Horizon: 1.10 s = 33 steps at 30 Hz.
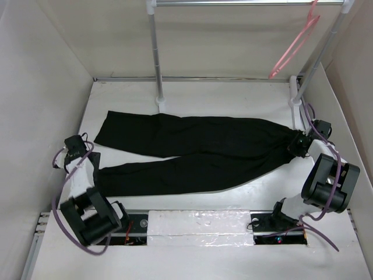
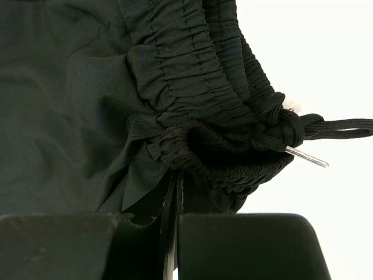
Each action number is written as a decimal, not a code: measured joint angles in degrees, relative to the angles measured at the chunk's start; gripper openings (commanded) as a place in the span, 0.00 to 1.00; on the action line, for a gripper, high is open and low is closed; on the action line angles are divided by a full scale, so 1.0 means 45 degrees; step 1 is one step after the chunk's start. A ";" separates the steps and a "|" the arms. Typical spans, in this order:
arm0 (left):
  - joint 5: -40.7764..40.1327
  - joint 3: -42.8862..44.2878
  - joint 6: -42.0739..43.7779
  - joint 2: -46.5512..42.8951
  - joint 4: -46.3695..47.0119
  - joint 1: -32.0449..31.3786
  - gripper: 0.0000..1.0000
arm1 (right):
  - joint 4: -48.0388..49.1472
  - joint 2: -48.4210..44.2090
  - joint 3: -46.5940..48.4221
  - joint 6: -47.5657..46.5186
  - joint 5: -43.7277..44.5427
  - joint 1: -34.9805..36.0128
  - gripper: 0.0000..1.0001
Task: Place the trousers on the hanger
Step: Fold the trousers at the center of the board.
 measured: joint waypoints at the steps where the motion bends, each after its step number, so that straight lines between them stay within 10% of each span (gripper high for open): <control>1: -0.0073 0.0053 -0.0102 0.0559 0.0073 0.0010 0.54 | 0.0000 -0.0005 0.0000 -0.0034 0.0005 0.0000 0.00; 10: -0.0597 0.0758 -0.0063 0.3322 0.0466 0.0005 0.43 | -0.0005 -0.0306 0.0000 -0.0107 -0.0049 -0.0005 0.00; 17: -0.0525 0.0505 0.0301 0.3337 0.1190 0.0005 0.01 | -0.0005 -0.0695 0.0000 -0.0262 -0.0053 -0.0019 0.00; 25: -0.0471 0.0622 0.0525 0.2924 0.0772 0.0005 0.00 | 0.0010 -0.0811 0.0000 -0.0204 -0.0068 0.0010 0.00; 33: -0.0136 0.3016 0.0631 -0.1715 -0.1326 -0.0296 0.00 | -0.0010 -0.0816 0.0063 0.0437 0.0296 0.0262 0.00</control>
